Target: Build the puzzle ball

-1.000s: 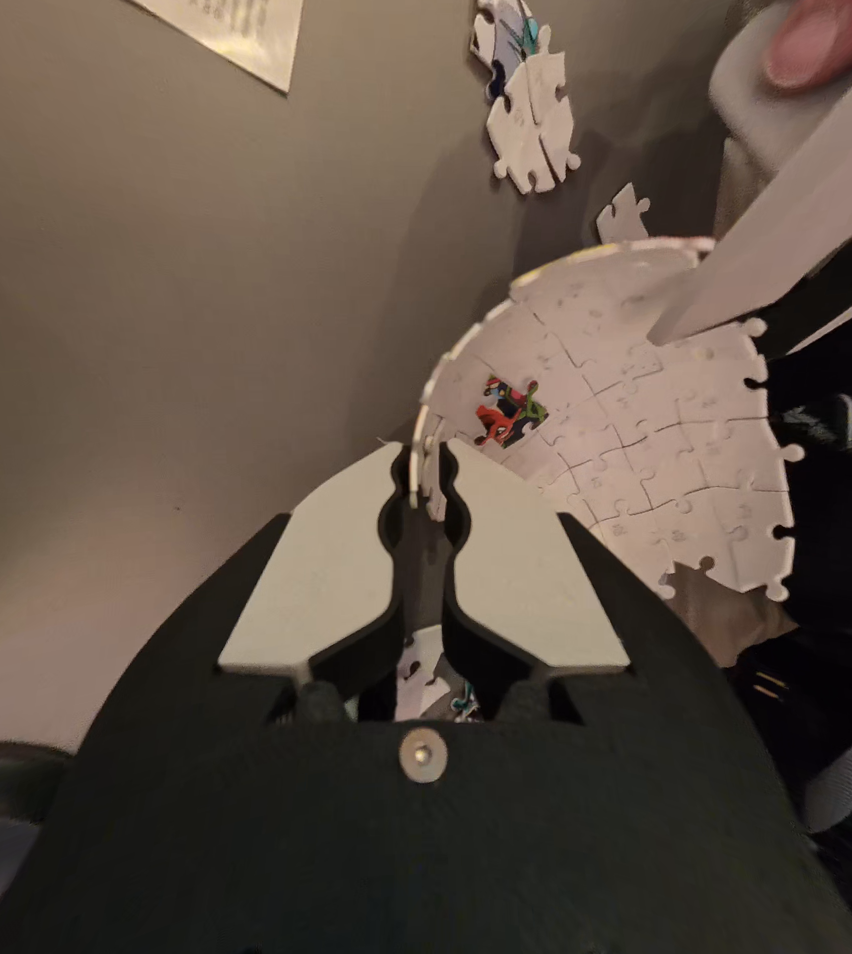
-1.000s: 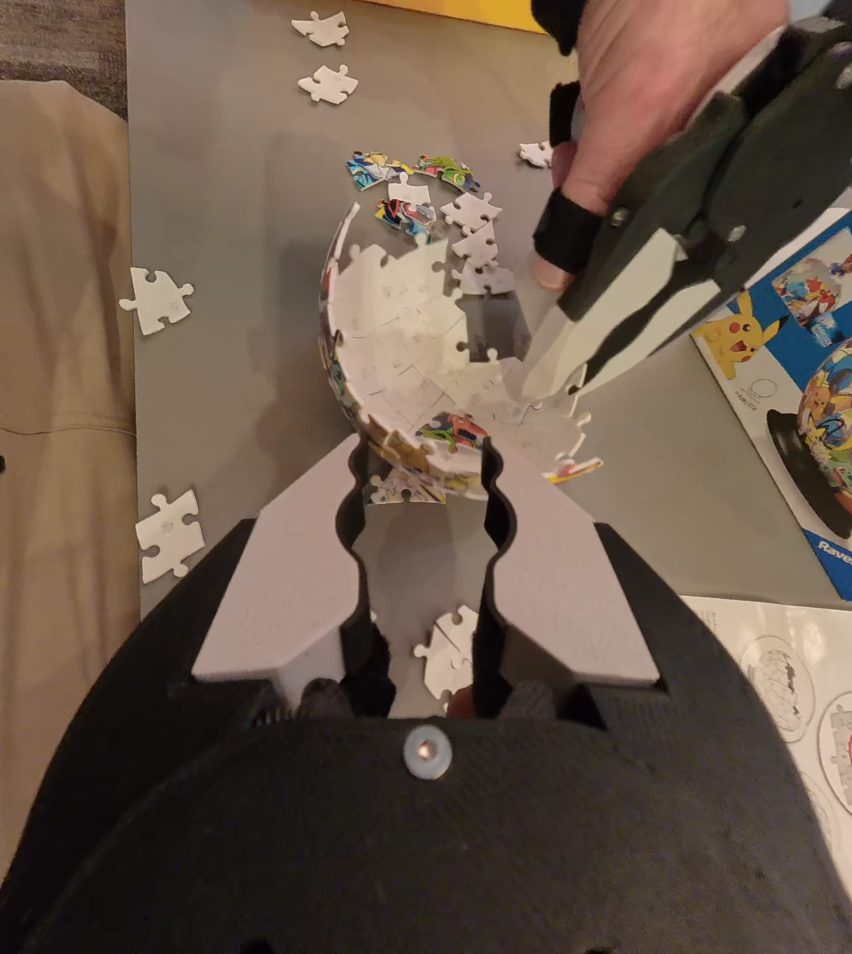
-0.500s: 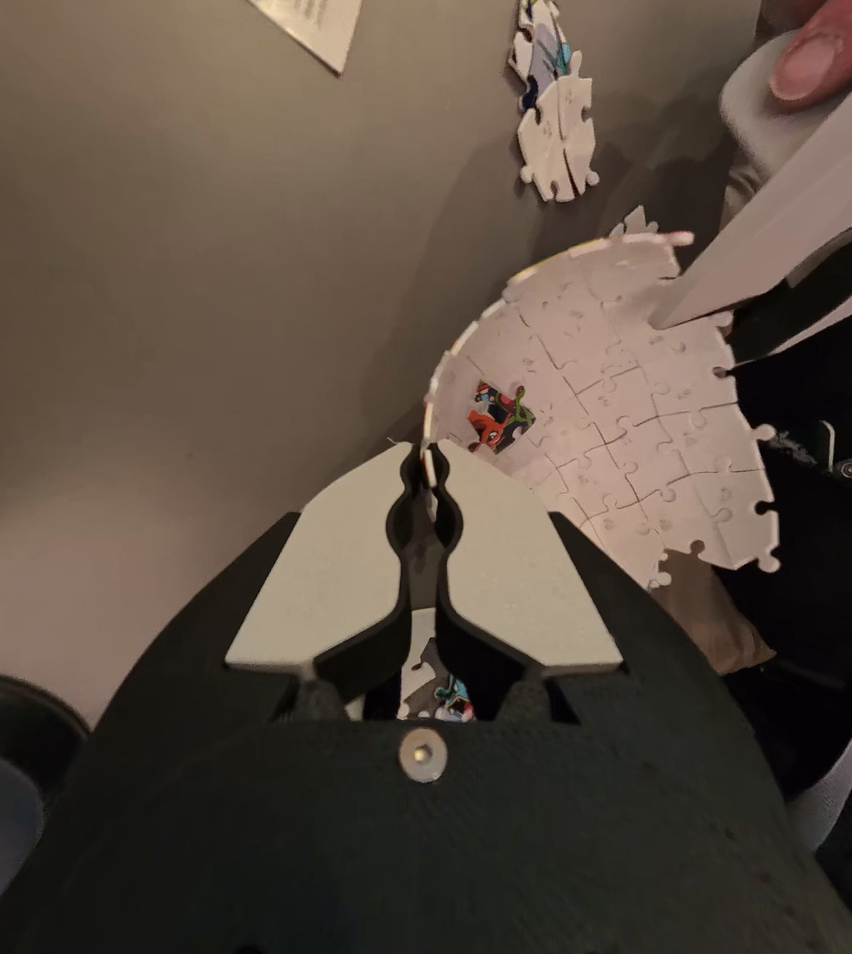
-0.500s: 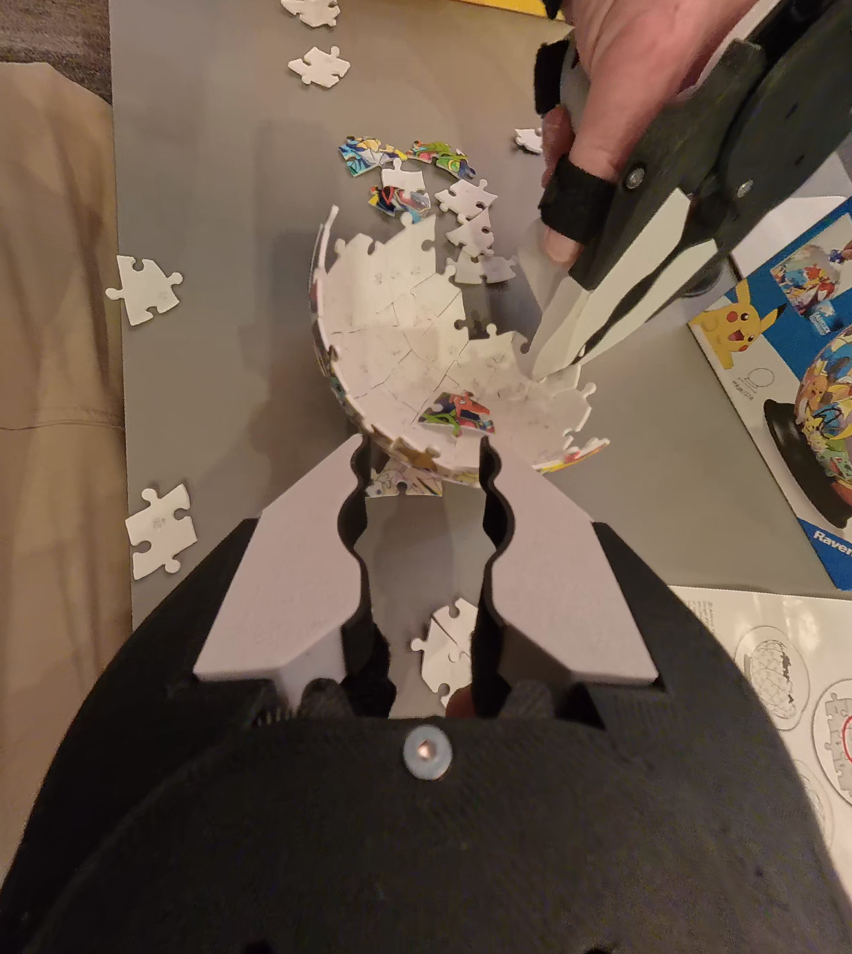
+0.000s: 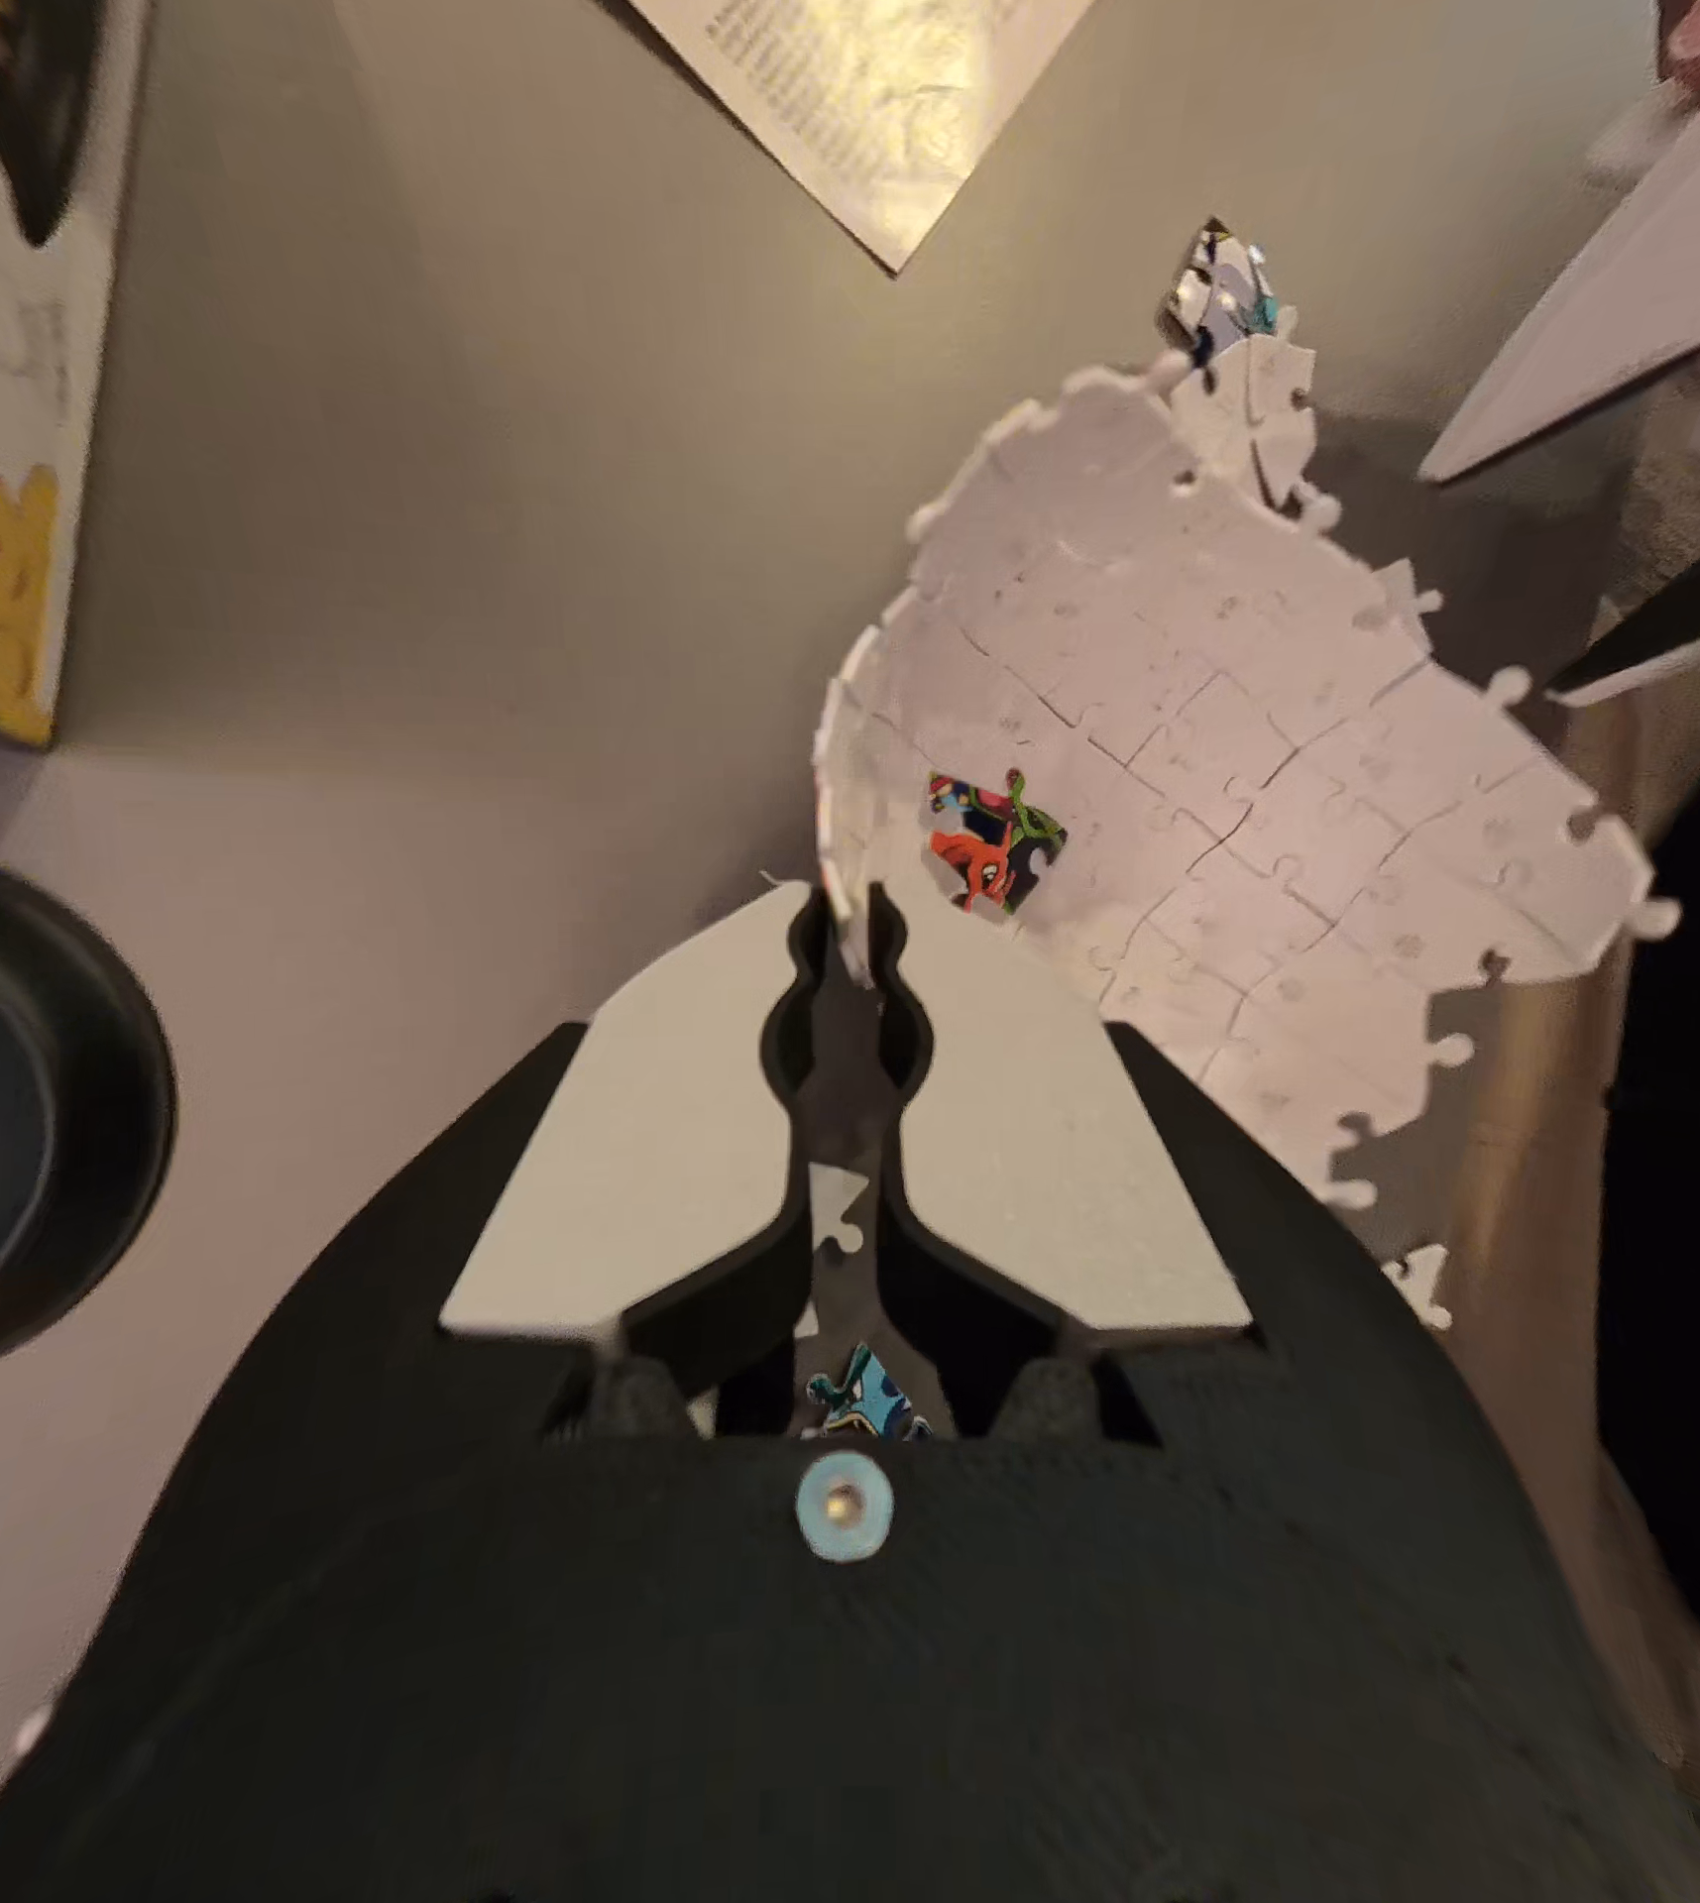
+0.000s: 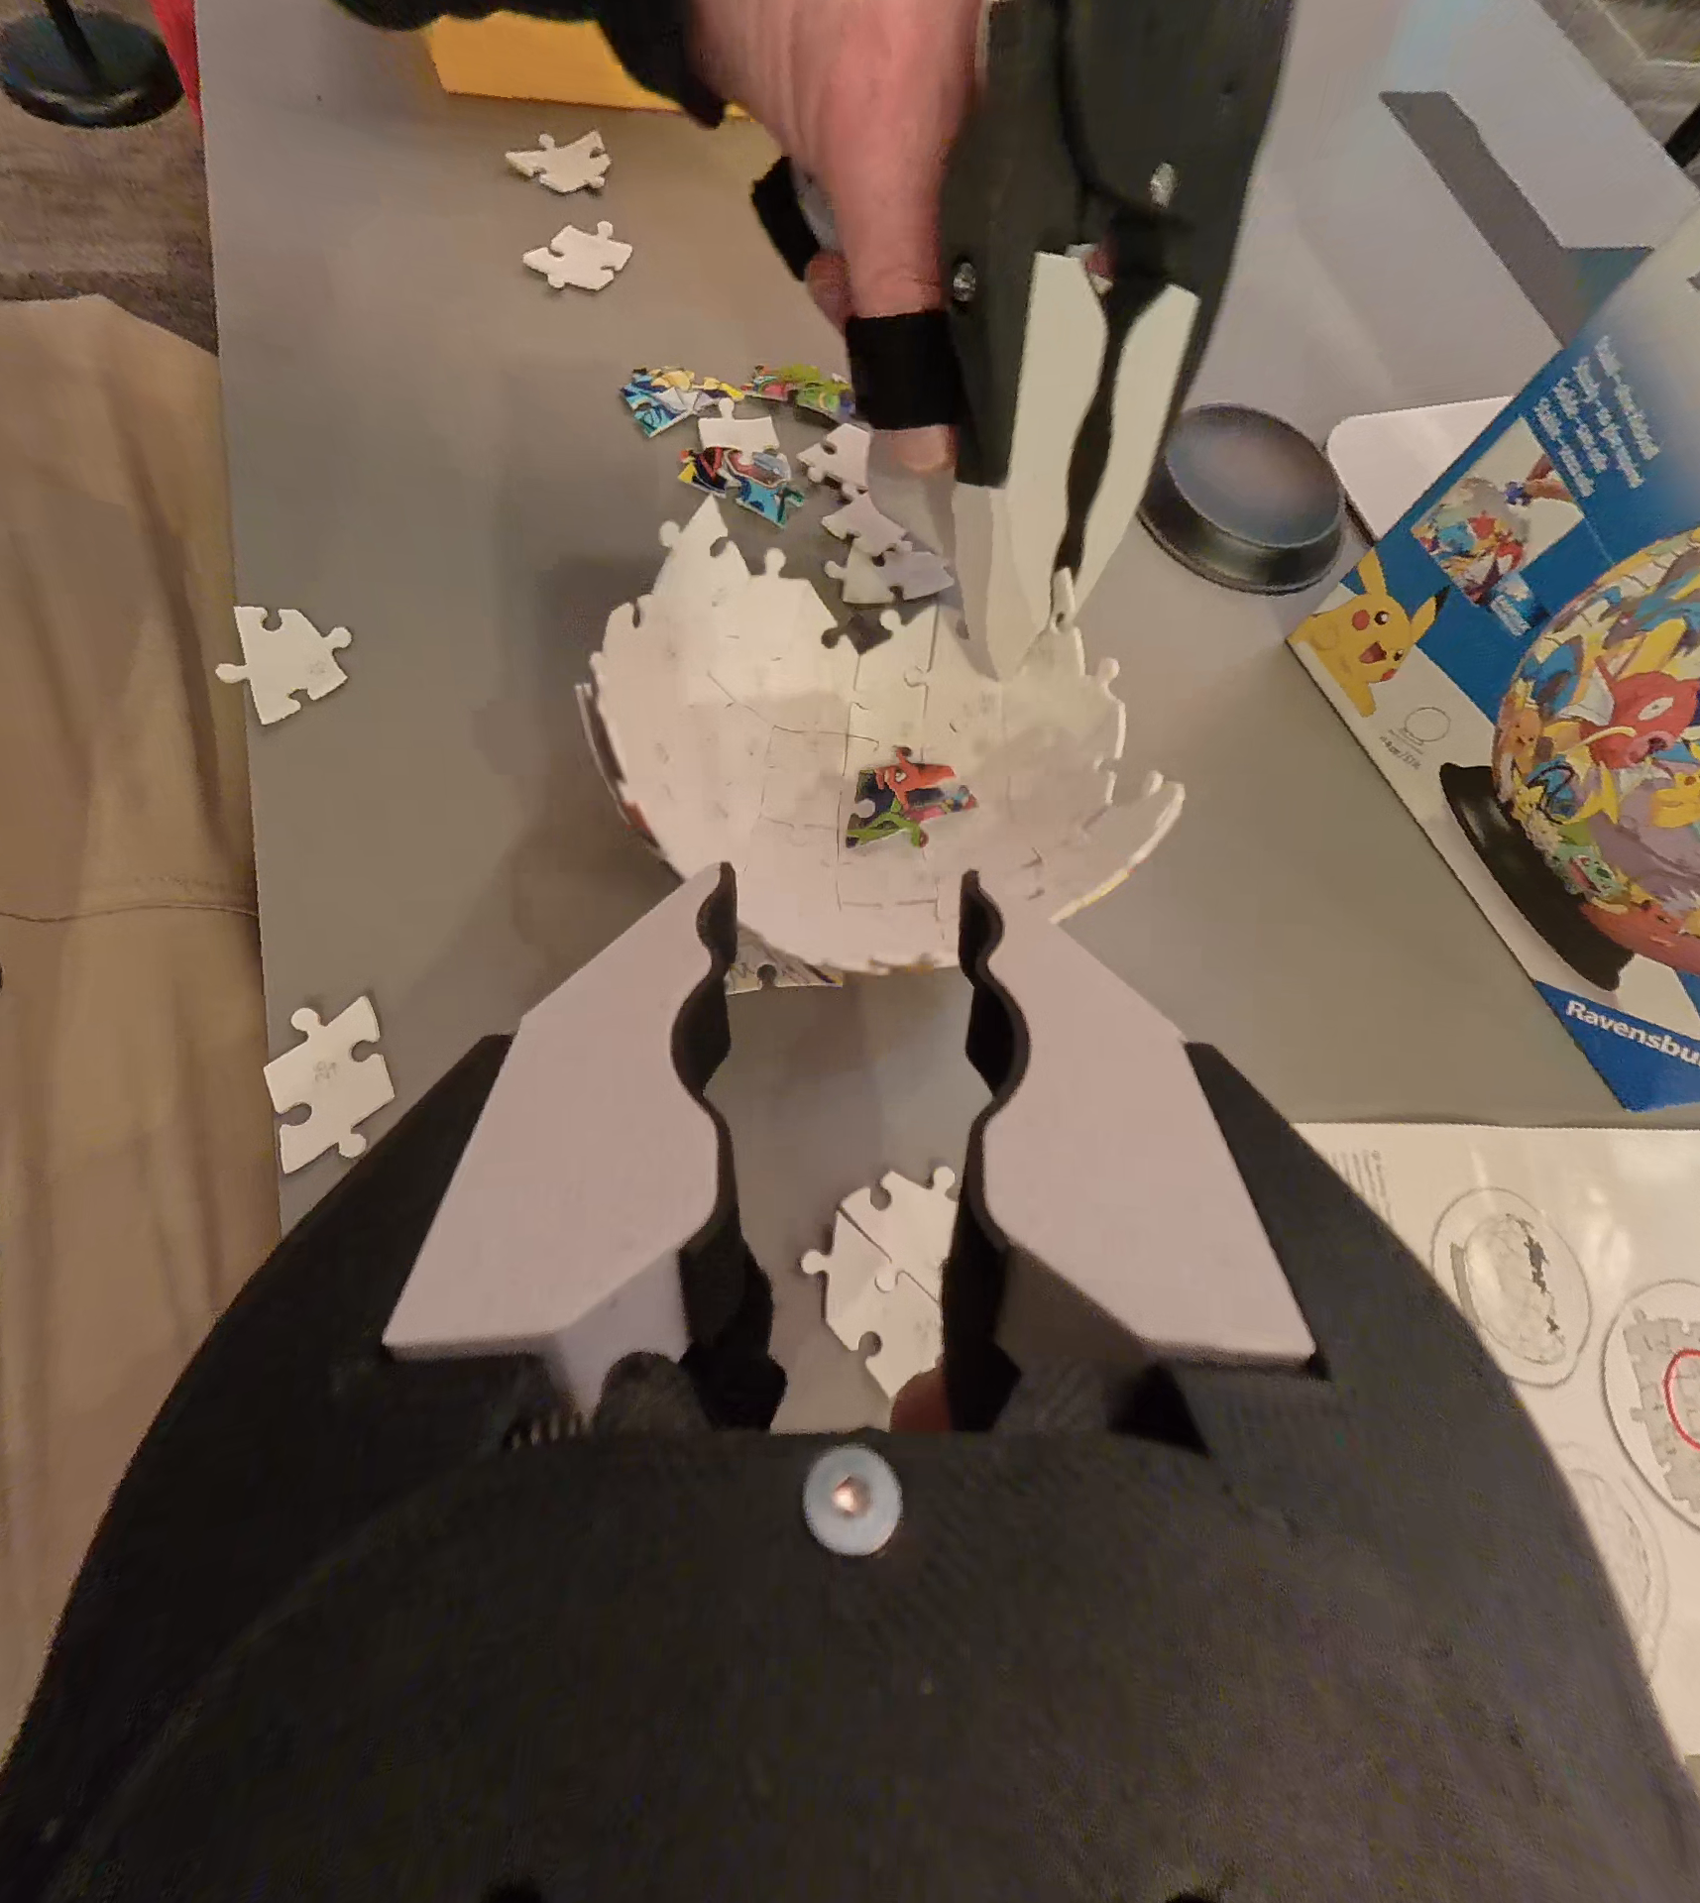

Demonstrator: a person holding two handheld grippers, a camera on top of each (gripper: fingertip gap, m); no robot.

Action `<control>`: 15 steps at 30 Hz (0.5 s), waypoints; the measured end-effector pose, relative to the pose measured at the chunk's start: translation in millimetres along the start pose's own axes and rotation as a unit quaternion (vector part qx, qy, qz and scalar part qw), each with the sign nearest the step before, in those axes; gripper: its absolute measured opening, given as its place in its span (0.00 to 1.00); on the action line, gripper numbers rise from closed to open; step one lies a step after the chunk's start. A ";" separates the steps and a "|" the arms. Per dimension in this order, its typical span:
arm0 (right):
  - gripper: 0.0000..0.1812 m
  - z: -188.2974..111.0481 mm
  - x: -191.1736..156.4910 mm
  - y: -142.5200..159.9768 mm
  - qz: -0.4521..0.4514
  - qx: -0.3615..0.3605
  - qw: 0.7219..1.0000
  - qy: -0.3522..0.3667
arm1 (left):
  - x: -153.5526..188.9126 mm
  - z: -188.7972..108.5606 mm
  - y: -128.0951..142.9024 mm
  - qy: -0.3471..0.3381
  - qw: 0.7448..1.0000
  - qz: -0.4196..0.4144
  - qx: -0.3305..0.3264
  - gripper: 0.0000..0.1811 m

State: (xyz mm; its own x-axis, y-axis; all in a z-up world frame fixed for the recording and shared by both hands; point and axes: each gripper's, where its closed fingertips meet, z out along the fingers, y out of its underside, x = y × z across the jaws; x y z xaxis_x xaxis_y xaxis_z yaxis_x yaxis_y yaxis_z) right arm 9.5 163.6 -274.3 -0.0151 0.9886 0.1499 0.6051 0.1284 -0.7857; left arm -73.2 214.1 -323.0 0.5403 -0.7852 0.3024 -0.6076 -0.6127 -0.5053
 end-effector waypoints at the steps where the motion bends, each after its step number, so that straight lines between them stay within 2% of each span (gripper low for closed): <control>1: 0.23 -1.0 1.0 0.6 0.004 -0.001 1.000 0.002 | -0.6 -2.1 1.4 -0.009 1.000 -0.004 0.013 0.06; 4: 0.22 -2.2 3.4 2.5 0.029 -0.004 1.000 0.005 | 4.4 -7.8 3.8 0.002 0.998 -0.037 0.044 0.13; 10: 0.23 -11.2 19.0 -5.0 0.132 0.028 0.991 0.011 | 12.5 -7.3 5.0 0.002 0.998 -0.040 0.045 0.21; 15: 0.23 0.2 32.6 25.9 0.238 -0.018 0.971 0.017 | 13.5 -7.2 0.3 -0.002 0.999 -0.031 0.029 0.25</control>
State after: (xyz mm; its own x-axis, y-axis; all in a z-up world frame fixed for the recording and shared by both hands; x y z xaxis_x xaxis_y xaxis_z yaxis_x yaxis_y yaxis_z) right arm 24.5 199.2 -289.9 0.2979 0.9323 -0.2049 0.5642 -0.3451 -0.7501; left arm -70.3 202.7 -313.3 0.5781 -0.7452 0.3324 -0.5377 -0.6544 -0.5317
